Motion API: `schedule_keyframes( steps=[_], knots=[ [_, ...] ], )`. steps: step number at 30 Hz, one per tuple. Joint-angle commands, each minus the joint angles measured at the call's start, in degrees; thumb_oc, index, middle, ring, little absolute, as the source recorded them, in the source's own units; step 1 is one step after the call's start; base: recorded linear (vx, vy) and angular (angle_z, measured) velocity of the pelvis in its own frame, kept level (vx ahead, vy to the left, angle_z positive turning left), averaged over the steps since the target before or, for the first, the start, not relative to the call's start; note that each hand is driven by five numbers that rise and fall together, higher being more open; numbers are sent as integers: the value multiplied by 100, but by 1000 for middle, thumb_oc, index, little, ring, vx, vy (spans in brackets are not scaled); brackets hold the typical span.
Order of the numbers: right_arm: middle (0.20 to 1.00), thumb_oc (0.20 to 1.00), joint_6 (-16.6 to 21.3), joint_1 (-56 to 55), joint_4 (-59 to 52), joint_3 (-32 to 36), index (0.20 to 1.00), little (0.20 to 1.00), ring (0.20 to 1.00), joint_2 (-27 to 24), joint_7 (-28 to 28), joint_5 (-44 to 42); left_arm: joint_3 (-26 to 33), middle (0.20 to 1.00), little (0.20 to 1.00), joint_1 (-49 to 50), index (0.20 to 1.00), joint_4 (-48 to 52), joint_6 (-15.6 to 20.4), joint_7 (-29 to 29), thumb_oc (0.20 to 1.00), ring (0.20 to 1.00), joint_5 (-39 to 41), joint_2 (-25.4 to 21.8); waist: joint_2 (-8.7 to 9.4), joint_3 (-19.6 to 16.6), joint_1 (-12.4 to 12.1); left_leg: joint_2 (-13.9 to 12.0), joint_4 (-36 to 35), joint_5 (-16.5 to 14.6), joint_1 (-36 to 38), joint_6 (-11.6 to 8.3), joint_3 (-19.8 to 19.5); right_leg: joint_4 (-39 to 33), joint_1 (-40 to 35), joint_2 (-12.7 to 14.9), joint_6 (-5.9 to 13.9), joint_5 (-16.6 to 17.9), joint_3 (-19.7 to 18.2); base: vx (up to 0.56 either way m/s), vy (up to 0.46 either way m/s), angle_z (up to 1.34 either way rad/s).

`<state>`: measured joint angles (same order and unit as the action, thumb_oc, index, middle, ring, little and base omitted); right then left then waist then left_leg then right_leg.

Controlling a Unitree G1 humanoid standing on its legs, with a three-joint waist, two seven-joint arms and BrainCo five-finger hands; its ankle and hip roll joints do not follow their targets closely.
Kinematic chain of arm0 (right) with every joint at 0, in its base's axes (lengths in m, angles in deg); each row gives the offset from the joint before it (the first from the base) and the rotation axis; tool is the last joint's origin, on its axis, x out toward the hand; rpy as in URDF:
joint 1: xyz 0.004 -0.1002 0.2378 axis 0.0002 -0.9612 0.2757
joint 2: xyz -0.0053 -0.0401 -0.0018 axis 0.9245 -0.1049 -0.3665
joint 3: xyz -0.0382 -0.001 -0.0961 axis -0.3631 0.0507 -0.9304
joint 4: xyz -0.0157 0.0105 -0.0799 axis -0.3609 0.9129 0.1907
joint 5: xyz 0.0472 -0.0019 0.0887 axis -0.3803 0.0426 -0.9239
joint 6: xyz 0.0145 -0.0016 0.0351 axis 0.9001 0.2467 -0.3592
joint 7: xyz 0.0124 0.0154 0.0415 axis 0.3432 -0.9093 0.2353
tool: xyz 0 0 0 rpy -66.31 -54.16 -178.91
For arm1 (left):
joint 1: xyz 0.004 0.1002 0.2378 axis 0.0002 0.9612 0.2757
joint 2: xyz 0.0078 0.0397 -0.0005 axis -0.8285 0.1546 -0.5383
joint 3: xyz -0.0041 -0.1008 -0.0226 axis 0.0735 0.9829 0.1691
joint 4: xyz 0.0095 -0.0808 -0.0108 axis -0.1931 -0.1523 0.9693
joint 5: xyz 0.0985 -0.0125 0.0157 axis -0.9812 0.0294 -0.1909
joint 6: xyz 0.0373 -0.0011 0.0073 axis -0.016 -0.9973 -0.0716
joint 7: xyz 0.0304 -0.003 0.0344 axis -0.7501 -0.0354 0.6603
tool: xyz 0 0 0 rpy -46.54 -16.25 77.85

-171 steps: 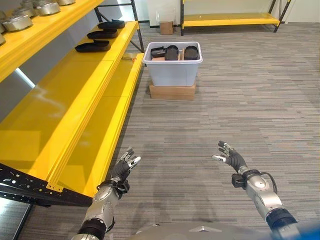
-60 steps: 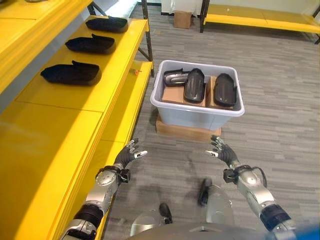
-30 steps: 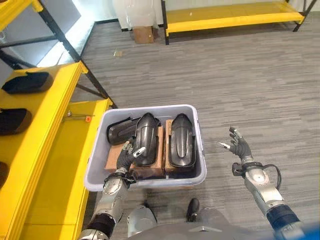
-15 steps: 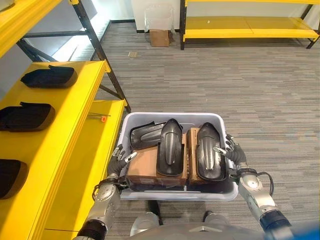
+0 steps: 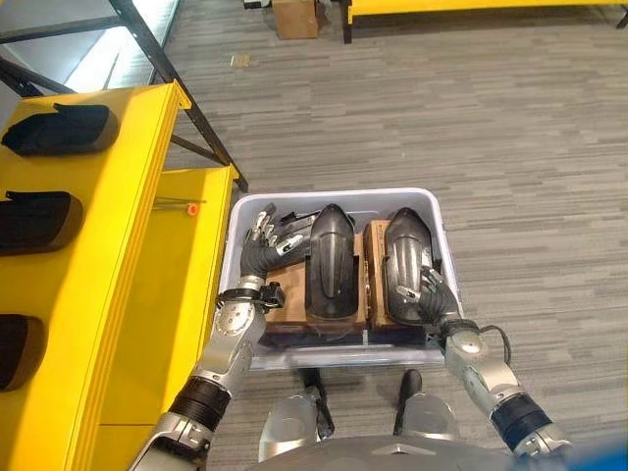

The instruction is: Move parts from the plastic box to the shelf.

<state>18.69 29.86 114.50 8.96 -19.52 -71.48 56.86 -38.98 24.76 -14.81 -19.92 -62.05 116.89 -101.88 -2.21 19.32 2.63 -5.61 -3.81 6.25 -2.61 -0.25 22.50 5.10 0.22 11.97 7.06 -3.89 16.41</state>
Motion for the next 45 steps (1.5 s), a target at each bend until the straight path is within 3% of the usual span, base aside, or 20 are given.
schedule_keyframes(
  steps=[1,6,8,16,20,25,27,29,32,40,45],
  knots=[
    [1000,1000,-81,241,-340,-361,1000,1000,1000,1,154,332,-210,1000,1000,-503,1000,371,491,120,1000,1000,-389,-95,152,22,19,-512,615,-660,158,-383,16,10,558,293,167,580,-209,-127,33,-9],
    [1000,1000,-285,505,-196,-578,1000,1000,1000,-16,141,457,-482,1000,1000,-973,1000,485,427,-10,1000,1000,-470,-69,139,163,82,-522,674,-663,-4,-397,28,27,726,315,181,600,-277,-71,7,-7],
    [1000,1000,-390,651,-78,-683,1000,1000,1000,8,-62,539,-712,1000,1000,-1312,1000,563,218,-72,1000,1000,-670,-9,135,263,144,-531,723,-670,-99,-407,42,41,840,327,198,627,-348,-50,7,-10],
    [1000,1000,-279,1057,105,-812,1000,1000,1000,4,-666,647,-1264,1000,1000,-2032,1000,535,37,27,1000,1000,-816,139,114,579,363,-546,837,-675,-365,-426,158,160,1217,292,192,645,-573,-65,18,-11],
    [1000,1000,-225,1202,62,-809,1000,1000,1000,-4,-752,786,-1479,1000,1000,-2382,1000,473,-294,117,1000,1000,-832,236,111,722,492,-553,952,-703,-488,-426,206,283,1404,257,176,622,-698,-50,19,-14],
    [1000,1000,-574,1468,56,-986,1000,1000,1000,-75,-406,1330,-1735,1000,1000,-2801,1000,-121,-857,299,1000,1000,-637,442,128,881,640,-550,1081,-824,-606,-500,209,387,1584,257,242,531,-814,-15,9,-12],
    [1000,1000,-602,1494,30,-1023,1000,1000,1000,-89,-407,1358,-1762,1000,1000,-2829,1000,-210,-915,324,1000,1000,-623,470,134,904,650,-557,1098,-821,-633,-503,215,407,1617,247,237,528,-826,-46,-35,-6],
    [1000,1000,-234,1661,64,-1130,1000,1000,1000,-84,-869,1214,-1814,1000,1000,-2930,1000,-821,-1126,986,1000,1000,-574,657,157,1043,678,-588,1156,-782,-779,-531,232,466,1779,231,224,540,-853,-108,-83,-7],
    [1000,1000,92,1762,-28,-975,1000,1000,1000,-40,-1320,1089,-1643,1000,1000,-2903,1000,-1338,-972,1574,1000,1000,-803,807,162,1047,704,-586,1096,-723,-946,-560,249,424,1988,209,237,580,-918,-76,-60,-4],
    [1000,1000,577,1548,-314,-781,1000,1000,1000,35,-1714,689,-1161,1000,1000,-2492,1000,-1461,-512,3150,1000,1000,-1520,861,167,1047,614,-609,998,-665,-1157,-595,259,279,2210,238,241,657,-856,-21,-48,-2],
    [1000,1000,1020,1419,-521,-718,1000,1000,1000,106,-1837,354,-1112,1000,1000,-2221,1000,-1464,-716,2845,1000,1000,-1382,915,188,1047,553,-642,1023,-639,-1300,-611,256,332,2342,219,227,641,-772,-1,-35,1]
  ],
)
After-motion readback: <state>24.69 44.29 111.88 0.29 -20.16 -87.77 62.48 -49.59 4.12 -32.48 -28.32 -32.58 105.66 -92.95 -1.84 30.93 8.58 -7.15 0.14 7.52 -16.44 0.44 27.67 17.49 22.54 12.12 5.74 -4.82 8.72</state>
